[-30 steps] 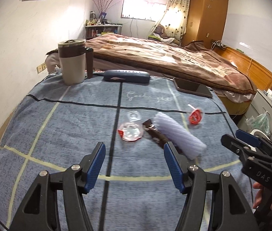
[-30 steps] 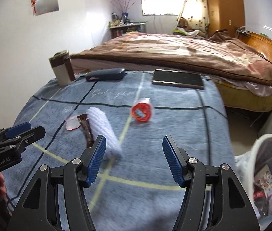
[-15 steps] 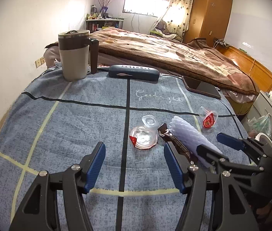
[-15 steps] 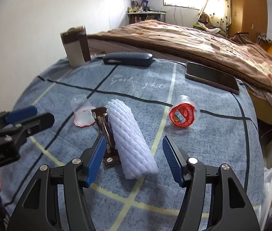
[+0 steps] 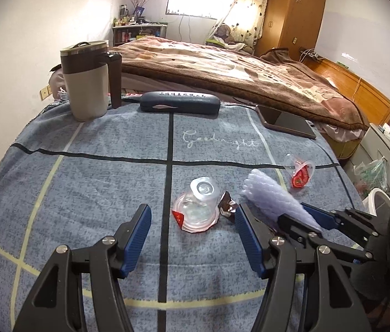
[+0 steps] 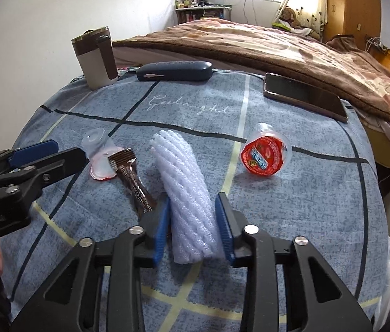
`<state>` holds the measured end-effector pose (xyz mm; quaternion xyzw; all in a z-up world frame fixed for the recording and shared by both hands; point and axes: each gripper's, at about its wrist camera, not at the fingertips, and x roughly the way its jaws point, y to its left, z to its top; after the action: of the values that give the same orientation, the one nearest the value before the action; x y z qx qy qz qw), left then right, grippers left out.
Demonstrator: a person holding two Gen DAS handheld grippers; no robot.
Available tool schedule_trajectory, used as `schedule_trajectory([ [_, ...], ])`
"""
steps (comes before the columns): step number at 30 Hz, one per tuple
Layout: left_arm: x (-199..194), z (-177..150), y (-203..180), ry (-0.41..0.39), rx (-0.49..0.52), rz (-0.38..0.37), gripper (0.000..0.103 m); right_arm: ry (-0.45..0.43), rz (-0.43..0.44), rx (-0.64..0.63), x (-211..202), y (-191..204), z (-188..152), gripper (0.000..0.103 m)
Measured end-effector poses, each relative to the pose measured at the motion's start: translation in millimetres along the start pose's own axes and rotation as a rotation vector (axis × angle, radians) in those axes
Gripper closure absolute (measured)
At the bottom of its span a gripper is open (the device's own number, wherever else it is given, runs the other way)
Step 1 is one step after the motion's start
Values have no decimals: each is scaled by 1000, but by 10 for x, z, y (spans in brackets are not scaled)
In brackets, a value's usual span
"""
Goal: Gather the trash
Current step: 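Grasp the white foam mesh sleeve with the right gripper while the left gripper approaches the clear cup, then grasp the clear plastic cup with the left gripper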
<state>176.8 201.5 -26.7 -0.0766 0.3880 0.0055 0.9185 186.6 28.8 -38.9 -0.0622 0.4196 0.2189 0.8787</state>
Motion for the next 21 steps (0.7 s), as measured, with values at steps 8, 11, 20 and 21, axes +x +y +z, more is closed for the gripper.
schedule_trajectory([
  [8,142,50,15,7,-12,7,38,-50,-62,57,-101,-88,-22,76],
  [11,188,68,5,6,-11,17,38,-67,-62,70,-136,-102,-20,76],
  [20,339,89,-7,22,-10,50,43,-75,-59,72,-113,-89,-41,76],
  [21,357,84,-2,26,-11,49,47,-76,-57,73,-114,-93,-41,76],
])
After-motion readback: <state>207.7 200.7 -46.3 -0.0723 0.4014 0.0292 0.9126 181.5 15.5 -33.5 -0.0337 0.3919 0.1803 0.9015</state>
